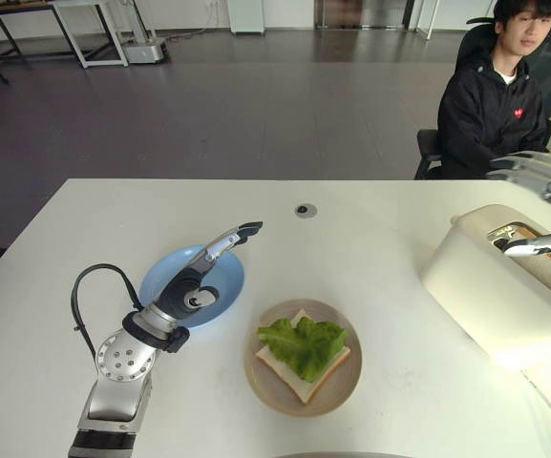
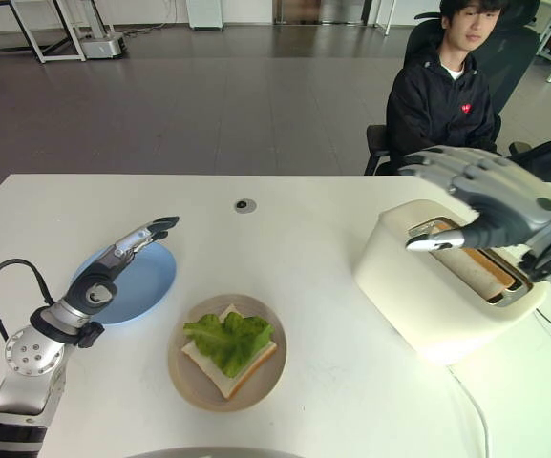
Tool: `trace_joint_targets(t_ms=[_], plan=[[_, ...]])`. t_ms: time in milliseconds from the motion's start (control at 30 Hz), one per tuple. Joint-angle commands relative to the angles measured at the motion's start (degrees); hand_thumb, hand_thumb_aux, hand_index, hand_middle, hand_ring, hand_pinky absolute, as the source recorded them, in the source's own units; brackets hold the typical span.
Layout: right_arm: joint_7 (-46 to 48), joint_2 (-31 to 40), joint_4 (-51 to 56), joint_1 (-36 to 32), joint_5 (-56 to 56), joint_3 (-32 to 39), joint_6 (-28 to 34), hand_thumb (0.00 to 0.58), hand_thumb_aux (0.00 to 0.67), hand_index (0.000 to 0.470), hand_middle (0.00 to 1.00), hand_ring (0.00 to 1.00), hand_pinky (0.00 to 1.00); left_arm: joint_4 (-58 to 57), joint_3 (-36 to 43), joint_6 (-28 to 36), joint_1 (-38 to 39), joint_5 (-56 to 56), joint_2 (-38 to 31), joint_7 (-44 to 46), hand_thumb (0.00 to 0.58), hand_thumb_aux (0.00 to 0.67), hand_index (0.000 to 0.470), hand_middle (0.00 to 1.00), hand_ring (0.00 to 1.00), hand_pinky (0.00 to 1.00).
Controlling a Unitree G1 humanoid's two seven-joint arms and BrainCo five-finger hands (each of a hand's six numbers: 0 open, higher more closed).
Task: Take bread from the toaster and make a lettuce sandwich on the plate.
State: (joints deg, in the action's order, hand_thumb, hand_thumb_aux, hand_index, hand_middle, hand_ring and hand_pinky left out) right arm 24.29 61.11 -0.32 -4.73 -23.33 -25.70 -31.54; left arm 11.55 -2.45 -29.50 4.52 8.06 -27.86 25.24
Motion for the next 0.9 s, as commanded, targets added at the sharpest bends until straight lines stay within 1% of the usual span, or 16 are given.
trace_joint_targets(t_ms=[33, 167, 200, 233, 300, 333, 367, 433, 533, 567, 633, 667, 700, 900], plan=[[1.38, 1.67, 2.58, 3.69, -3.11, -0.28, 5.29, 0.000, 0.000, 0.000, 0.00, 0.00, 0.00, 0.08, -0.83, 0.16, -0.43, 0.04, 0.22, 0.37, 0.000, 0.000, 0.000, 0.00, 0.00, 0.00], [2.55, 2.26, 3.35, 5.68, -3.37, -0.44, 9.73, 0.000, 0.000, 0.000, 0.00, 0.00, 0.00, -0.13, -1.76, -0.15, -0.99, -0.10, 0.29, 0.16, 0.000, 0.000, 0.000, 0.00, 0.00, 0.00], [2.93, 2.33, 3.20, 6.29, -3.21, -0.51, 10.29, 0.027, 0.016, 0.011, 0.00, 0.00, 0.00, -0.27, -2.05, -0.22, -1.16, -0.01, 0.29, 0.08, 0.000, 0.000, 0.000, 0.00, 0.00, 0.00], [3.28, 2.31, 2.77, 6.91, -2.80, -0.42, 10.57, 0.285, 0.192, 0.135, 0.00, 0.00, 0.00, -0.40, -2.30, -0.25, -1.29, 0.00, 0.32, 0.01, 0.000, 0.000, 0.000, 0.00, 0.00, 0.00], [3.57, 2.31, 2.12, 7.51, -2.29, 0.19, 11.07, 0.366, 0.263, 0.184, 0.00, 0.00, 0.00, -0.73, -2.61, -0.24, -1.46, -0.23, 0.48, -0.06, 0.000, 0.000, 0.000, 0.00, 0.00, 0.00], [3.47, 2.38, 2.14, 7.49, -2.38, 0.51, 11.38, 0.385, 0.281, 0.197, 0.00, 0.00, 0.00, -0.97, -2.74, -0.33, -1.55, -0.81, 0.53, -0.21, 0.000, 0.000, 0.000, 0.00, 0.00, 0.00], [3.37, 2.43, 2.22, 7.38, -2.45, 0.79, 11.62, 0.436, 0.336, 0.236, 0.00, 0.00, 0.00, -1.64, -2.98, -0.65, -1.82, -2.56, 0.50, -0.83, 0.000, 0.000, 0.000, 0.00, 0.00, 0.00], [3.55, 2.23, 1.89, 7.30, -1.77, 1.48, 11.39, 0.449, 0.352, 0.247, 0.00, 0.00, 0.00, -2.50, -3.42, -0.83, -2.26, -3.83, 0.53, -1.51, 0.000, 0.000, 0.000, 0.00, 0.00, 0.00], [4.07, 1.75, 1.02, 7.28, -0.92, 3.08, 11.12, 0.443, 0.344, 0.241, 0.00, 0.00, 0.00, -3.51, -4.10, -0.80, -2.66, -4.95, 0.29, -2.35, 0.000, 0.000, 0.000, 0.00, 0.00, 0.00], [3.92, 1.57, 0.89, 6.95, -0.85, 3.71, 11.07, 0.452, 0.355, 0.249, 0.00, 0.00, 0.00, -3.95, -4.31, -0.79, -2.83, -5.64, 0.23, -2.78, 0.000, 0.000, 0.000, 0.00, 0.00, 0.00], [3.44, 1.41, 0.79, 6.11, -0.80, 4.79, 10.87, 0.543, 0.502, 0.352, 0.00, 0.00, 0.00, -4.47, -4.62, -0.93, -2.78, -6.10, 0.32, -3.24, 0.000, 0.000, 0.000, 0.00, 0.00, 0.00], [3.13, 1.41, 0.71, 5.86, -0.69, 5.03, 10.65, 0.565, 0.562, 0.394, 0.00, 0.00, 0.00, -4.61, -4.67, -1.02, -2.78, -6.18, 0.37, -3.34, 0.000, 0.000, 0.000, 0.00, 0.00, 0.00], [2.83, 1.42, 0.62, 5.57, -0.51, 5.22, 10.41, 0.580, 0.670, 0.470, 0.00, 0.00, 0.00, -4.81, -4.69, -1.06, -2.81, -6.26, 0.38, -3.42, 0.000, 0.000, 0.000, 0.00, 0.00, 0.00], [1.29, 1.47, 0.22, 4.82, 0.72, 4.85, 9.87, 0.580, 0.670, 0.470, 0.00, 0.00, 0.00, -5.73, -5.00, -1.46, -2.78, -7.26, 0.27, -4.13, 0.000, 0.000, 0.000, 0.00, 0.00, 0.00]])
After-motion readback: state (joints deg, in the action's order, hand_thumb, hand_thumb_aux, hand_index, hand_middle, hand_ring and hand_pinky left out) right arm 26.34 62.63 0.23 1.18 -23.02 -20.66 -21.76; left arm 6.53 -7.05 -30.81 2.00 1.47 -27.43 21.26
